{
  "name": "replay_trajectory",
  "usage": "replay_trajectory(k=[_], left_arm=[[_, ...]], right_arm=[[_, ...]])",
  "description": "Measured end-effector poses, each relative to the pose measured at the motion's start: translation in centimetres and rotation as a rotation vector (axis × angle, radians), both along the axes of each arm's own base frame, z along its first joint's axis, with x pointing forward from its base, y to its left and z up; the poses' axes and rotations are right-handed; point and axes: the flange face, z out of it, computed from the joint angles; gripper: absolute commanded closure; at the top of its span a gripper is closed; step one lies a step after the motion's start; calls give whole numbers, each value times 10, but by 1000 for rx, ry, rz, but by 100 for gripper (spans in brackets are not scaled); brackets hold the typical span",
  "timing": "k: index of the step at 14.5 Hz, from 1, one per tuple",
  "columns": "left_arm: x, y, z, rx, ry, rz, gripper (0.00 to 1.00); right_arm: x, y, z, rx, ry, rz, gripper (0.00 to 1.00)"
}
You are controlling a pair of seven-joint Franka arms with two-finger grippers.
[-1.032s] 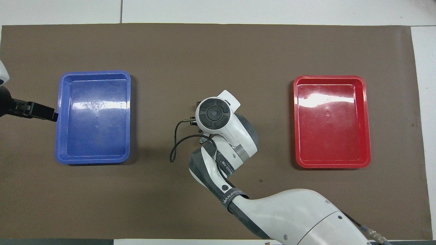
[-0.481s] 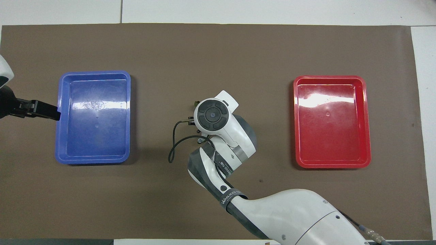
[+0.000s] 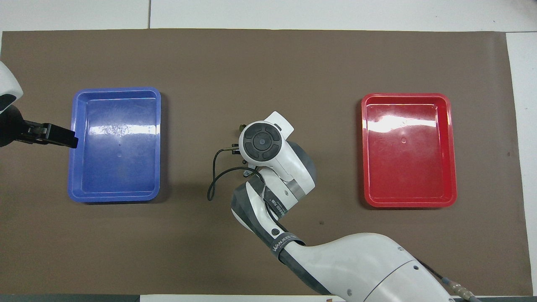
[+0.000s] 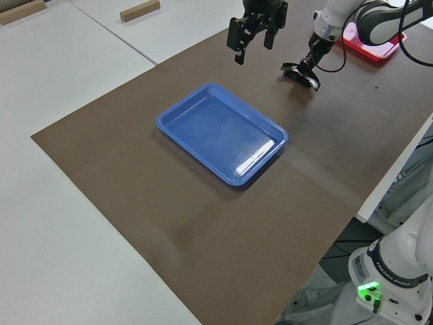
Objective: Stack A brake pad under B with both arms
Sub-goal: 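Lower the curved brake pad onto the small pad with the right gripper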
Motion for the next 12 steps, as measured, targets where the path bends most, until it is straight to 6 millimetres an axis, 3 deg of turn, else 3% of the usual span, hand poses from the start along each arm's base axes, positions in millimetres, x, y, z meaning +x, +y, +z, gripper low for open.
replay_trajectory(k=[2,5,12], left_arm=[[1,0,8,-1,-17,3,1],[2,0,20,-2,-21,3,1],[4,-2,21,-18,-13,11,0]], right_arm=[[0,0,0,0,0,0,44],[0,-2,-4,-1,-2,-3,1],[-3,-1,-11,-4,3,1,1]])
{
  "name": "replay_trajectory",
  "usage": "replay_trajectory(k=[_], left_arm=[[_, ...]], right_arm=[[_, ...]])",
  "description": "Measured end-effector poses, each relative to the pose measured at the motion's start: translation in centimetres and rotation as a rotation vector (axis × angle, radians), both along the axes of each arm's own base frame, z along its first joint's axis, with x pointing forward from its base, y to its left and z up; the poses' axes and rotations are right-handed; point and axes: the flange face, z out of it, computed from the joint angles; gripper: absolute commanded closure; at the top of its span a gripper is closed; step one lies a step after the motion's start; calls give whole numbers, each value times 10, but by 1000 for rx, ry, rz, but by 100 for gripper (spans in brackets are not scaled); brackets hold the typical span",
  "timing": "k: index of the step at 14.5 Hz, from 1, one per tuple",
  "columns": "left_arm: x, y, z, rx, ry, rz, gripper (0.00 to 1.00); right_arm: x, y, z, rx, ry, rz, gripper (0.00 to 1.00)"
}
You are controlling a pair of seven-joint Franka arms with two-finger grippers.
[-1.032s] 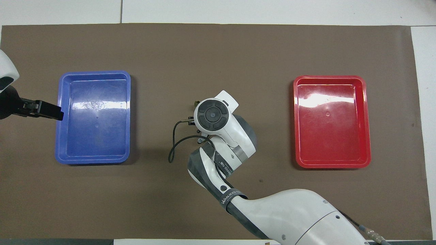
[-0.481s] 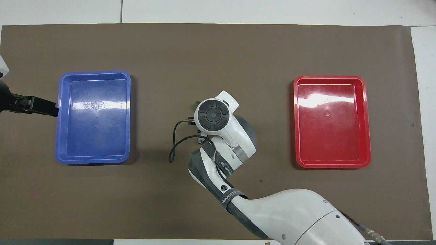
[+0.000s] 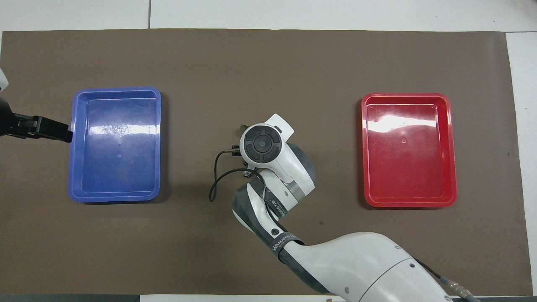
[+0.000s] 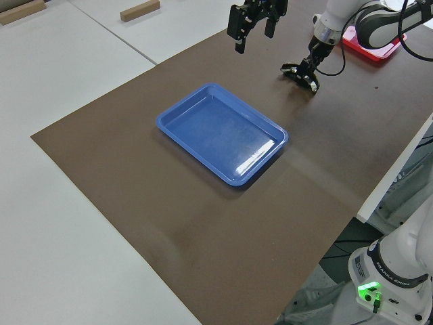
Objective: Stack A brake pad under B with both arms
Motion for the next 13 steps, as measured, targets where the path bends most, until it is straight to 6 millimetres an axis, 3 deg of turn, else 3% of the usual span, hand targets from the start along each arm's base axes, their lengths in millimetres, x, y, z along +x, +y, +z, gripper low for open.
replay_trajectory(k=[5,8,11,13], left_arm=[[6,1,2,8,-5,-1,0],[6,1,0,16,3,-2,0],[7,1,-2,17,9,-2,0],[7,2,-2,17,9,-2,0]], right_arm=[[4,0,6,-3,-18,5,1],[17,-10,28,6,-59,-12,1],[38,-38,60,-11,-128,-36,1],[54,-68,88,-8,-161,-76,1]])
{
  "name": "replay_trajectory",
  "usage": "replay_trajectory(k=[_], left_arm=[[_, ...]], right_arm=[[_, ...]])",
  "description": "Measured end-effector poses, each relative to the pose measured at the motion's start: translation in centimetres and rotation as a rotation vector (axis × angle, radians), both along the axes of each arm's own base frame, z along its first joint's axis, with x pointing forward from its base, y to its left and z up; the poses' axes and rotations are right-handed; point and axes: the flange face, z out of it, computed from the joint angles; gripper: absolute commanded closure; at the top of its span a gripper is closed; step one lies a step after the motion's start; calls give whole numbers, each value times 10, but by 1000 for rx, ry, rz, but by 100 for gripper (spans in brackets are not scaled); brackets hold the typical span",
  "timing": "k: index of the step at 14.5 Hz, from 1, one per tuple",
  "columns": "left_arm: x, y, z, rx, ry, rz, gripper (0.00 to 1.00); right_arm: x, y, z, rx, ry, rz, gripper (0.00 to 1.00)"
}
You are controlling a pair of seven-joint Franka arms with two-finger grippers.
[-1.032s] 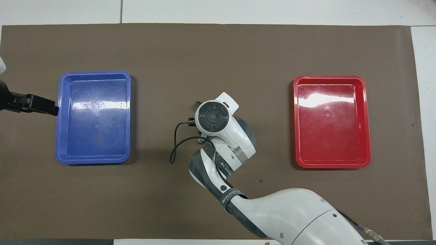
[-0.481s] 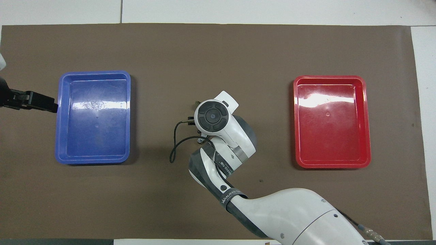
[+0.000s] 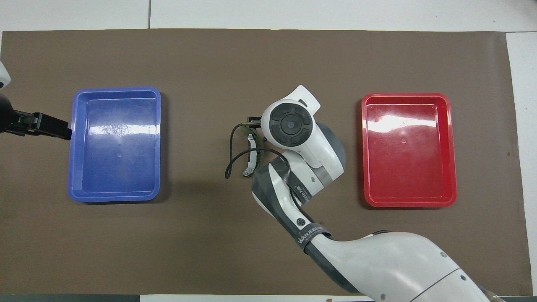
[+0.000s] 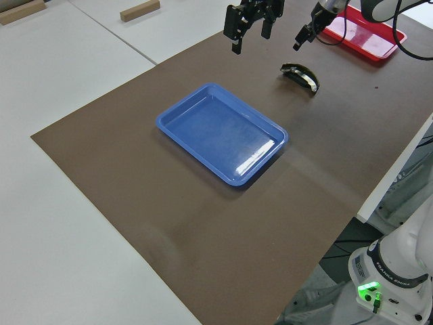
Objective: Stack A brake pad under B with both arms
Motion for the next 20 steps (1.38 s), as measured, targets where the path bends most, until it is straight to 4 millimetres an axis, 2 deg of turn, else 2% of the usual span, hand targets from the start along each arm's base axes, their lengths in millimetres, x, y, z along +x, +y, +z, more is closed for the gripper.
replay_trajectory(k=[3,7,10,12,16,18,20], left_arm=[[0,4,0,1,2,8,0],[0,6,0,2,2,11,0],[0,6,0,2,2,11,0],[0,6,0,2,2,11,0],[0,6,0,2,3,11,0],[0,6,0,2,3,11,0],[0,6,0,2,3,11,0]], right_arm=[[20,-64,50,-21,-4,-38,1],[28,-174,124,-64,18,-61,1],[12,-248,175,-95,61,-56,1],[-9,-286,202,-111,120,-60,1],[-47,-336,237,-111,210,-91,1],[-59,-348,251,-96,233,-111,1],[-61,-350,262,-76,246,-104,1]])
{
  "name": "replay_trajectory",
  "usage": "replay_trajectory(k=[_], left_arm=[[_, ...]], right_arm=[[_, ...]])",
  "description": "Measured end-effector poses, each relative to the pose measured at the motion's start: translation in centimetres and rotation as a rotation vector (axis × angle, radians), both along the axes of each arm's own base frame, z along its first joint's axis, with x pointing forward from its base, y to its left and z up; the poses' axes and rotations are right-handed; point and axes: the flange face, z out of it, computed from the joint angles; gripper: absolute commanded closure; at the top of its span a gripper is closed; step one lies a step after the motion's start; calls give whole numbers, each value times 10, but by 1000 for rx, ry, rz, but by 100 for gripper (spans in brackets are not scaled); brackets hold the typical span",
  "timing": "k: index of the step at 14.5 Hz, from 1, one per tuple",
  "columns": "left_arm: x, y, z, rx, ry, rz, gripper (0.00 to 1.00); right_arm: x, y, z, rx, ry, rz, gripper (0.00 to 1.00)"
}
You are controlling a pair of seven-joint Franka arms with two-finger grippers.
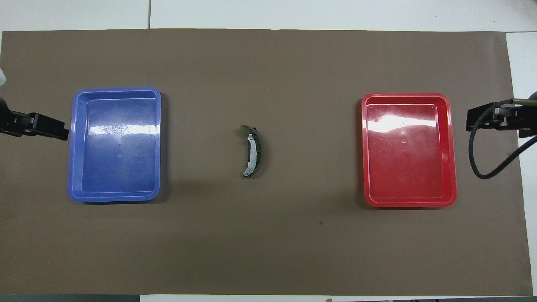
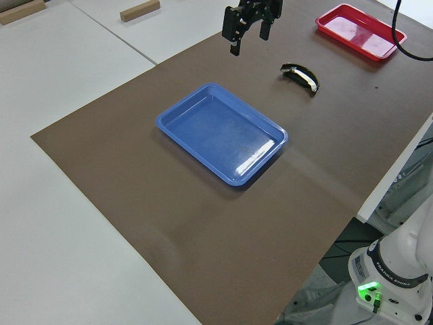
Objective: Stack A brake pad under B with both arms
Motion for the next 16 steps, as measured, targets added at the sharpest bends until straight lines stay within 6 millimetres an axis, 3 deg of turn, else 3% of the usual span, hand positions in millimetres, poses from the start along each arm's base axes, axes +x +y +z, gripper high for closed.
replay_trajectory(k=[10,16], left_arm=[[0,0,0,0,0,0,0],[0,0,0,0,0,0,0]], right_arm=[[4,7,1,7,32,68,1],[-3,-4,6,12,84,120,1]])
